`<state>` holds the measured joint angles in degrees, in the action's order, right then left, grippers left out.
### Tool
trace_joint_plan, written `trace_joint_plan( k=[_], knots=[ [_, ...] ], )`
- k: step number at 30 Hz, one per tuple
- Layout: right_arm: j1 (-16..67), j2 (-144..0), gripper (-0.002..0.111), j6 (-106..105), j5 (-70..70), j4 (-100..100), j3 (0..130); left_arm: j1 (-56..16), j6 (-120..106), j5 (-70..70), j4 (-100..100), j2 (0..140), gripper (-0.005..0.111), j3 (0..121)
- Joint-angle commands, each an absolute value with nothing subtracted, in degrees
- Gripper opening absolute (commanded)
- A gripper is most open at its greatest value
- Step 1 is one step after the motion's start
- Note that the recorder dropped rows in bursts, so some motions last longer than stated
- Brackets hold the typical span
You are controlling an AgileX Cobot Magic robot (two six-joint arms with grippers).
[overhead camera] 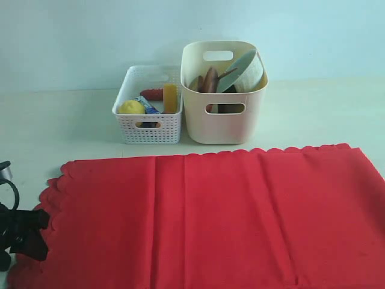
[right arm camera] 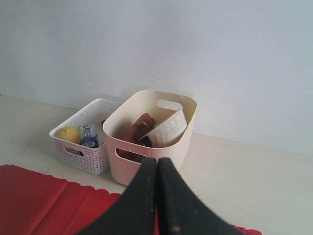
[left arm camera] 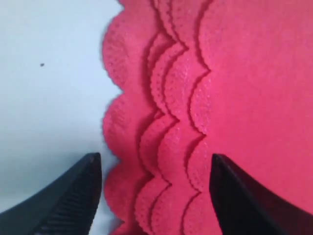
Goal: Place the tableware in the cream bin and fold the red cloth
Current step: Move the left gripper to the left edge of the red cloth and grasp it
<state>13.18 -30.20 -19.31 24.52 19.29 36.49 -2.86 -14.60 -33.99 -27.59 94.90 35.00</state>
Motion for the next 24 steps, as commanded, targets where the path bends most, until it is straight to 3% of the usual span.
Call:
trace_joint_plan(
  k=[1, 11, 24],
  knots=[
    [12.9, -30.1, 0.000, -19.1, 24.2, 19.5, 36.3, -2.6, -14.8, -33.4, -28.2, 96.6, 0.062, 35.5],
    [12.9, -30.1, 0.000, -19.1, 24.2, 19.5, 36.3, -2.6, -19.5, -34.6, -32.7, 98.3, 0.062, 35.9],
    [12.9, -30.1, 0.000, -19.1, 24.2, 19.5, 36.3, -2.6, -42.4, -43.5, -53.9, 98.3, 0.062, 35.9]
  ],
)
